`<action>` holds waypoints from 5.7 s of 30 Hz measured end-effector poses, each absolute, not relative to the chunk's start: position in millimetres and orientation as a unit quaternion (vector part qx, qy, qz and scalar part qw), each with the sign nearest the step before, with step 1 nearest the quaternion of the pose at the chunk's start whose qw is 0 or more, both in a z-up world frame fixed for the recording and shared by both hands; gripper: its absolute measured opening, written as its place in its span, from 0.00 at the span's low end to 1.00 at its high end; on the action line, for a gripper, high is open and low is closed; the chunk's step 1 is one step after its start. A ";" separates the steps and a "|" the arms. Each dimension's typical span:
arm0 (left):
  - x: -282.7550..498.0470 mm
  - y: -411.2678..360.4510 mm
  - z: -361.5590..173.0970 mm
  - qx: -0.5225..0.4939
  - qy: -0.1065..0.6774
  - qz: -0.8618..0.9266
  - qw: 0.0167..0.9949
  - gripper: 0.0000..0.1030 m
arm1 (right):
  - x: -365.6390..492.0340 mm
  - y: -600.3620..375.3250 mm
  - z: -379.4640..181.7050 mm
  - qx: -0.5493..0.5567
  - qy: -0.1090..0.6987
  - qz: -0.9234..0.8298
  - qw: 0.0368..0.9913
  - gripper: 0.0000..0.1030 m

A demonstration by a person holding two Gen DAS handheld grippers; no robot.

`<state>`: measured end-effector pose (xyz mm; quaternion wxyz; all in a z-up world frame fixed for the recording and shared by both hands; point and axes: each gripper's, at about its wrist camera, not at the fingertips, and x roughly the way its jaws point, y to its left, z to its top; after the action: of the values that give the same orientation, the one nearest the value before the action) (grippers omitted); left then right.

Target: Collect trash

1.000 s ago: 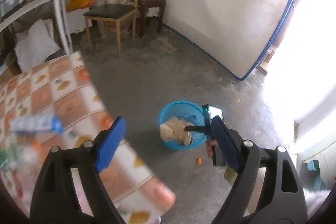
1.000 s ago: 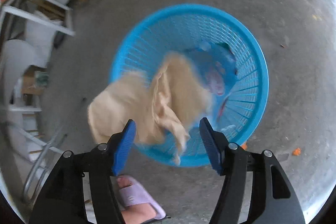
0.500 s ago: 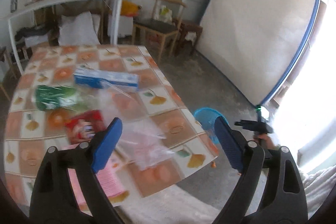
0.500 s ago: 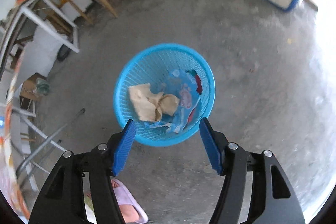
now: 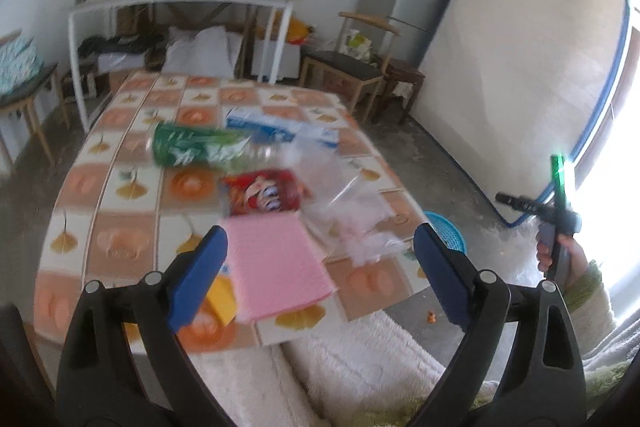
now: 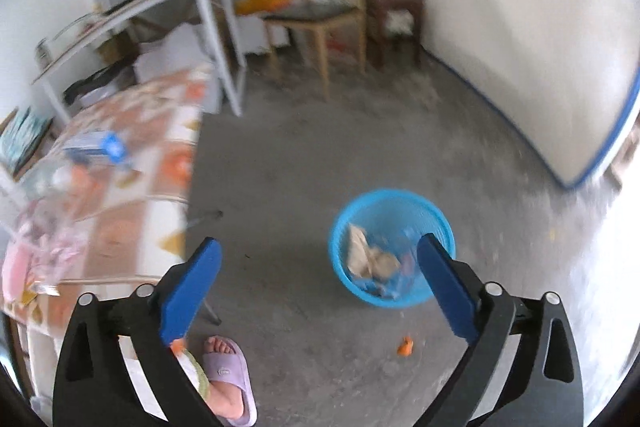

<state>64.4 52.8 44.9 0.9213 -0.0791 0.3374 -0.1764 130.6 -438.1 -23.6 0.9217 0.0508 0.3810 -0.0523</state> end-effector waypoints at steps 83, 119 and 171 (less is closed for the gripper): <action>117.5 46.1 -42.1 -0.120 0.411 -0.069 0.901 0.75 | 258.3 -261.7 -32.4 0.207 0.503 0.206 0.813 0.03; 141.3 -15.8 44.4 -0.132 0.348 -0.201 0.906 0.75 | 188.7 -415.7 37.1 0.339 0.367 0.156 0.852 0.03; 269.9 -335.0 12.7 0.033 0.496 -0.363 0.788 0.84 | 95.4 -659.9 -208.6 0.415 0.419 -0.194 0.784 0.61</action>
<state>269.9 -335.0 12.7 0.7883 0.0329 0.4961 -0.3625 95.4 -659.9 -208.6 0.7836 0.4153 0.4191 -0.1944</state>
